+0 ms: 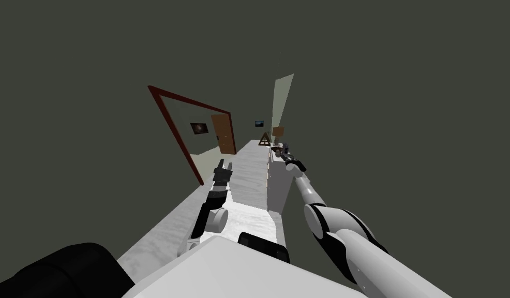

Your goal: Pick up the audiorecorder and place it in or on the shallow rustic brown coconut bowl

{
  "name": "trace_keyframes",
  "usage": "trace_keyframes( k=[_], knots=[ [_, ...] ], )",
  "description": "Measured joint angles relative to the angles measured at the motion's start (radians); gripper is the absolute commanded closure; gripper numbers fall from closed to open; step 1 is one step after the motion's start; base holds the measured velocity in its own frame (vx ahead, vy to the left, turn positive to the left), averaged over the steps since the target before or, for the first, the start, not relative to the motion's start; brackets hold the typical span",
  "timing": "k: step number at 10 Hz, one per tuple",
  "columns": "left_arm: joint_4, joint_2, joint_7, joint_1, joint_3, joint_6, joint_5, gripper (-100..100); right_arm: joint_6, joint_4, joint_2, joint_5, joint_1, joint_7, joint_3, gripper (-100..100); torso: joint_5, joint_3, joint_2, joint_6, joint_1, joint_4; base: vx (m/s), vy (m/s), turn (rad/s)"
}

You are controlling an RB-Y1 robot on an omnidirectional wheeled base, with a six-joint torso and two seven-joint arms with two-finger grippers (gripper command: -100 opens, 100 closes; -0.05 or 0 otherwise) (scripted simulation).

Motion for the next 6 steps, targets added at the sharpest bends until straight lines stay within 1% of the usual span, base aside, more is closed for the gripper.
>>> trace_keyframes(
  k=[1, 2, 3, 6],
  knots=[
    [0.0, 0.0, 0.0, 0.0, 0.0, 0.0, 0.0, 0, 0.001, 0.002, 0.0, -0.001, -0.002, -0.003, 0.0, 0, 0.0, 0.001, 0.001, 0.0, 0.002, 0.0, 0.003, -0.006, -0.002],
    [0.0, 0.0, 0.0, 0.0, 0.0, 0.0, 0.0, 0, 0.001, 0.002, 0.0, -0.001, -0.001, -0.002, 0.0, -100, 0.001, 0.001, 0.002, 0.0, 0.003, 0.0, 0.0, 0.0, 0.0],
    [0.0, 0.0, 0.0, 0.0, 0.0, 0.0, 0.0, 0, 0.001, 0.002, 0.0, -0.001, -0.001, -0.003, 0.0, 100, 0.001, 0.001, 0.002, 0.0, 0.004, 0.0, 0.0, 0.0, 0.0],
    [0.0, 0.0, 0.0, 0.0, 0.0, 0.0, 0.0, 0, 0.001, 0.002, -0.001, 0.0, -0.001, -0.001, 0.0, 100, 0.0, 0.001, 0.002, 0.0, 0.004, 0.001, 0.0, 0.0, 0.0]
  ],
)
